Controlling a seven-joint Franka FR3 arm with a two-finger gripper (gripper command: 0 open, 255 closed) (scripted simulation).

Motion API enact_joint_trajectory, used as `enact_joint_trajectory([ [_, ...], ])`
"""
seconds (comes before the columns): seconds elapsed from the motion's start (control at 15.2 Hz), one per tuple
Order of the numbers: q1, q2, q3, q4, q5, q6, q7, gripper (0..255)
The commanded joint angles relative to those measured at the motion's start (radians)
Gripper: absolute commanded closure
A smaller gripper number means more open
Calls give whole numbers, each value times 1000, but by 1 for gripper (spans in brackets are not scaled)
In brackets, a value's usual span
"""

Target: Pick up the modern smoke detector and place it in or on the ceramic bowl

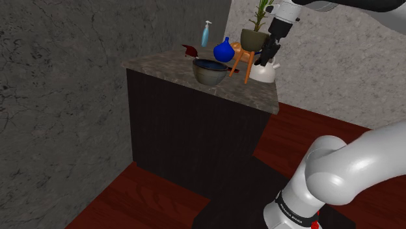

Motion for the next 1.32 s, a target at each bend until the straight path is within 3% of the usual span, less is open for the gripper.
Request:
enact_joint_trajectory([
  [0.0,20,69,-3,48,21,18,11,255],
  [0.59,85,412,-37,347,149,39,14,255],
  [1.06,70,714,-57,684,287,-27,-6,255],
  [1.25,77,692,-53,614,275,22,-1,255],
])
